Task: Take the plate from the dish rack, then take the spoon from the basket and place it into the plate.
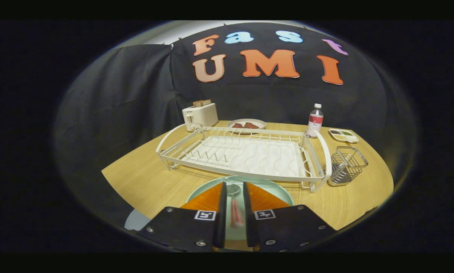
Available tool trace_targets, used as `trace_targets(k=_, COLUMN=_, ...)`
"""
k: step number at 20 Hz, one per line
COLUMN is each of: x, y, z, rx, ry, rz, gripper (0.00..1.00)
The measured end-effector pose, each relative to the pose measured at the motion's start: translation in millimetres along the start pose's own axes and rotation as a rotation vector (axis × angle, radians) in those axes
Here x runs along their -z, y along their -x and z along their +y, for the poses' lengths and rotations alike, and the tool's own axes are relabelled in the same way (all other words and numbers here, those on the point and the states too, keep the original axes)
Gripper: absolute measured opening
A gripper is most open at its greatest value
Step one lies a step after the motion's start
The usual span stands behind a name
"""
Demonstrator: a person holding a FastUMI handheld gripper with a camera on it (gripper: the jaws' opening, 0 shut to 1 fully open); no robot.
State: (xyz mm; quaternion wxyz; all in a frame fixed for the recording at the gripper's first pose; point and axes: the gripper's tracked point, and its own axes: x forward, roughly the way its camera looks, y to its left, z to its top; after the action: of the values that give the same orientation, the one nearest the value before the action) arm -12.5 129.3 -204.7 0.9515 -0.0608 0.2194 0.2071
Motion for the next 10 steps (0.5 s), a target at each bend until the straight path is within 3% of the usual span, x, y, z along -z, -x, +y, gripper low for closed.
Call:
trace_targets(k=3, x=-3, y=4, z=-12, rx=0.035, ry=0.009, rz=0.008, gripper=1.0)
trace_targets(k=10, x=-47, y=30, z=-50, rx=0.117, ry=-0.027, rz=-0.07, gripper=1.0)
